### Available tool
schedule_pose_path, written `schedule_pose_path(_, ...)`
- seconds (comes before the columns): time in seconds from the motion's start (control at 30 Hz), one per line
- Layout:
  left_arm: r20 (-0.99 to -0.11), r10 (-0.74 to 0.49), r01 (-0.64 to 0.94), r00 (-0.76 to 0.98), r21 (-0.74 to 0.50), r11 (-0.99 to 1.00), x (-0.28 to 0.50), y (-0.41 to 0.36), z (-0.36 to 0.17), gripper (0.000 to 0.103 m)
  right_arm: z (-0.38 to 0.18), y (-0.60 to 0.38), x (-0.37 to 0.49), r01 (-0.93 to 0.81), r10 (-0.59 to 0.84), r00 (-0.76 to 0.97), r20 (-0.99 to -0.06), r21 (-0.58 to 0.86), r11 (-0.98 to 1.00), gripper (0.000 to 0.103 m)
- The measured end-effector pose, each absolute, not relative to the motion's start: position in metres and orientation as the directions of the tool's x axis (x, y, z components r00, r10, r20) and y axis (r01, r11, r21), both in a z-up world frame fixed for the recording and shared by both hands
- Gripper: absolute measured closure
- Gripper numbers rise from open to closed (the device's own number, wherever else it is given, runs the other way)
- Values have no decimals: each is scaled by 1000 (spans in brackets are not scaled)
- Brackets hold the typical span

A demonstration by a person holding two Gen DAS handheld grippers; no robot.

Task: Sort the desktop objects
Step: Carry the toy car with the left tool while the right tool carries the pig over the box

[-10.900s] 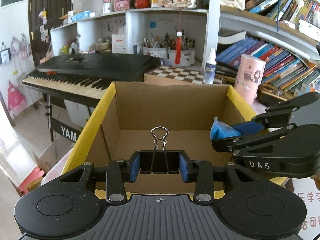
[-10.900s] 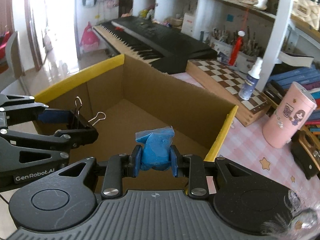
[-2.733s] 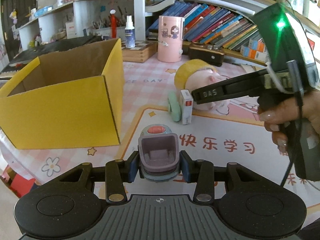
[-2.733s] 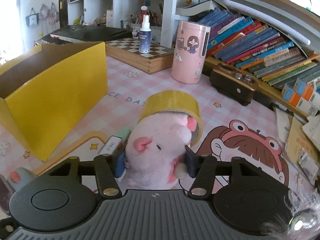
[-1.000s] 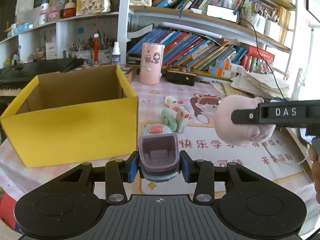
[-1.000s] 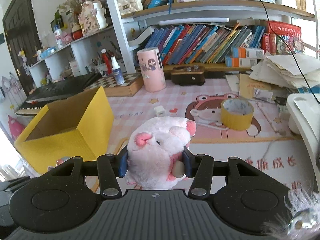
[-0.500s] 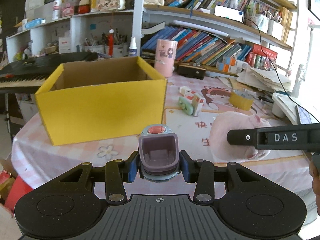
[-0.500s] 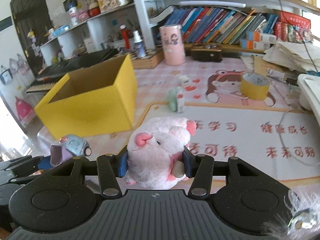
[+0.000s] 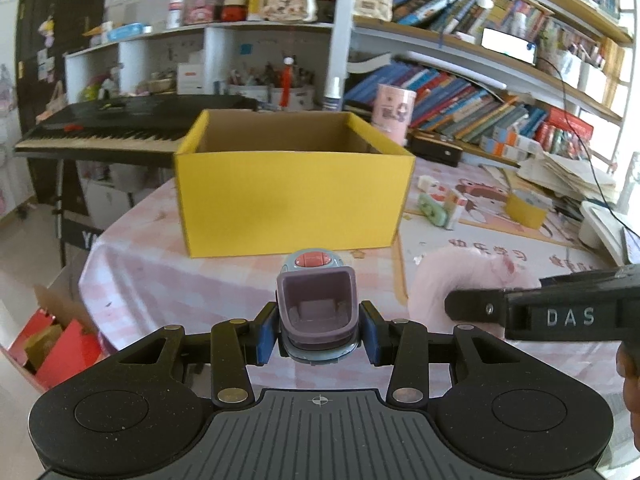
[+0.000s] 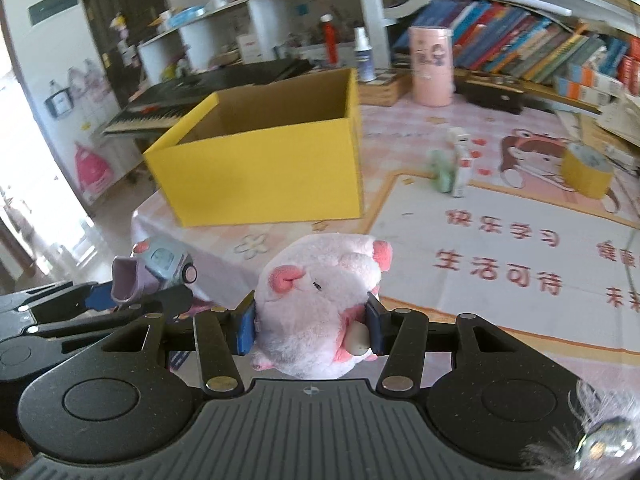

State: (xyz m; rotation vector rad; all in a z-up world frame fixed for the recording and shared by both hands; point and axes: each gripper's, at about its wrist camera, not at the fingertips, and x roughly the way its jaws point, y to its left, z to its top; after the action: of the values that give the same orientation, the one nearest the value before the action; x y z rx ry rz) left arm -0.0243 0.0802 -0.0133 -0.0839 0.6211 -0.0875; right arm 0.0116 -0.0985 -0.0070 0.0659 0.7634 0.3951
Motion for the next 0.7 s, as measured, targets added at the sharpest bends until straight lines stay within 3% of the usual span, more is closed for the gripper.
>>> schedule_pose_path(0.7,-555,-58,-2,830,-107,994,-25,108,-9,62,-4,-55,18,-440,437,587,-681,185,879,54)
